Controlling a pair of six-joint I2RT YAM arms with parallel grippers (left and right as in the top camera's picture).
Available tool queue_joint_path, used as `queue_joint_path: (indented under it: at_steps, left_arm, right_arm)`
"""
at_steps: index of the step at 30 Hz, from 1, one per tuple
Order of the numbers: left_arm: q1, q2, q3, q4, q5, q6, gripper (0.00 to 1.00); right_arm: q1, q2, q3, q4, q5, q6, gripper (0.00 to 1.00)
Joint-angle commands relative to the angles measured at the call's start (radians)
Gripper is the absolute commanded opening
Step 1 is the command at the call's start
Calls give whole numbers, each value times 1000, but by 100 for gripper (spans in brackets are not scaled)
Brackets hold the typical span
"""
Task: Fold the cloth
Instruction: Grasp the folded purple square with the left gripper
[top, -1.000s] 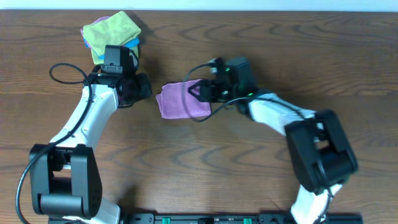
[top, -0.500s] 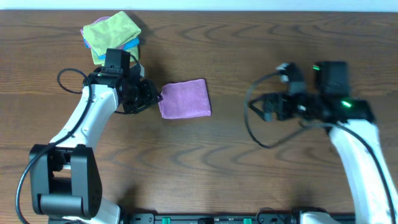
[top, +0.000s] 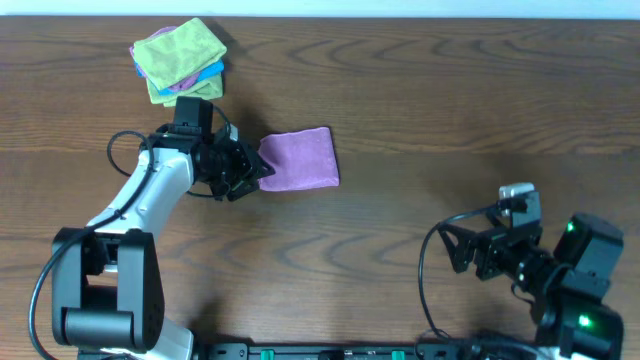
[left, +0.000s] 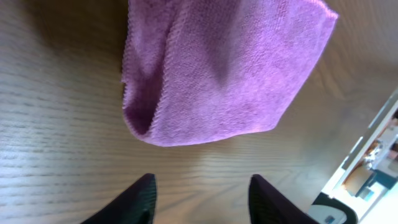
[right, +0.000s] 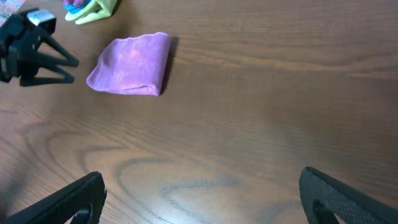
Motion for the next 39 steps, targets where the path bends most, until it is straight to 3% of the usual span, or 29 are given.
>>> queue_joint_path:
  at_steps: [1,3,4,5,18,30,39]
  left_arm:
    - [-31,-17,-7,8,21,-44,58]
    - [-63,-16,-9,31,-1,-69,72]
    - [-78,-16,-15,45,-28,-95,93]
    - [-89,-16,-25,61,-47,-119,96]
    - [-105,-16,-295,488,-32,-406,95]
    - [-117,15,-396,665,-175,-458,95]
    - [-166,149,-396,823,-224,-511,98]
  right_arm:
    - [-9,-26,-26,0,-24,-12,99]
    - [-9,-26,-26,0,-12,-12,99]
    - [-8,-26,-26,0,-19,-12,99]
    - [-8,-26,-26,0,-19,-12,99]
    - [-6,-26,-26,0,-13,-13,99]
    - [-6,-26,-26,0,-13,-13,99]
    - [-6,-26,-26,0,-13,-12,99]
